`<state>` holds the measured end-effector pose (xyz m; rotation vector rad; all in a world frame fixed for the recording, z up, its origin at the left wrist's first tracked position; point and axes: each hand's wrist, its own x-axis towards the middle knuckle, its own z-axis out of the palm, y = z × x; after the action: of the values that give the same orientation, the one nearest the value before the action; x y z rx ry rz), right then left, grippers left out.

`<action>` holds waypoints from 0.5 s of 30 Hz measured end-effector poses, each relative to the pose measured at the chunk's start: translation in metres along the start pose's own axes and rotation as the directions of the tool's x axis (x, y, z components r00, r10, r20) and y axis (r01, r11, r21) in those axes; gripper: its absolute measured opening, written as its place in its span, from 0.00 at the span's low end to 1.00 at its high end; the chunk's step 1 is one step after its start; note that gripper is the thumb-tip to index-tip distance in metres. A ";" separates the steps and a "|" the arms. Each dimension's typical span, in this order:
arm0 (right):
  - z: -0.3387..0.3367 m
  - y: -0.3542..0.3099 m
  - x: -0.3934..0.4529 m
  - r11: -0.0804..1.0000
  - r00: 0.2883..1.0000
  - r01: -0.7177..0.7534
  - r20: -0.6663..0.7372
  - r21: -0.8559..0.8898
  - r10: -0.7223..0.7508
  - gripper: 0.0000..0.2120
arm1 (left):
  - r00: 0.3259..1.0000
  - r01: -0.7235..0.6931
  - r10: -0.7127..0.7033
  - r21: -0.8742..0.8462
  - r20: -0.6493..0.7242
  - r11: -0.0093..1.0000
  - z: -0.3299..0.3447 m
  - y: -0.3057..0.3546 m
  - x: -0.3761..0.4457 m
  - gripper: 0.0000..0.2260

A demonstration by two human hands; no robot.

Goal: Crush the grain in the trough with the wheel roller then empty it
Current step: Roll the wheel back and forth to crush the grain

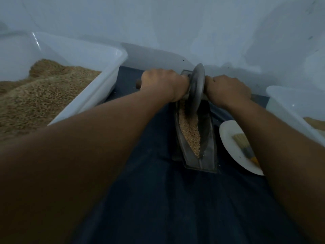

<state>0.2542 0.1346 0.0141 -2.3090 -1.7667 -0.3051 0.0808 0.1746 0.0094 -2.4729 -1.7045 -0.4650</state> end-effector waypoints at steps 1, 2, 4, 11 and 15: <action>0.000 0.001 -0.007 1.000 1.000 0.025 -0.009 -0.003 -0.025 0.24 | 0.999 -0.026 0.027 0.016 -0.025 1.000 0.000 0.002 -0.004 0.22; 0.000 0.001 -0.012 0.999 0.999 0.041 -0.025 0.002 -0.041 0.22 | 0.997 -0.048 0.049 0.025 -0.056 0.999 -0.001 0.003 -0.008 0.21; -0.002 0.000 -0.024 0.999 0.999 0.010 -0.045 0.045 -0.008 0.22 | 0.993 -0.055 0.056 0.016 -0.102 0.998 -0.003 0.005 -0.019 0.20; -0.009 0.000 -0.066 0.997 0.993 0.015 -0.118 0.078 -0.005 0.25 | 0.989 -0.004 0.001 -0.018 -0.151 1.000 -0.011 0.009 -0.055 0.21; -0.014 0.001 -0.086 0.998 0.998 0.008 -0.059 0.066 -0.004 0.24 | 0.991 -0.019 0.025 0.045 -0.133 0.999 -0.018 0.011 -0.069 0.20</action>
<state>0.2324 0.0508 0.0026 -2.2265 -1.7295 -0.3085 0.0652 0.1041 0.0067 -2.3694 -1.6174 -0.5704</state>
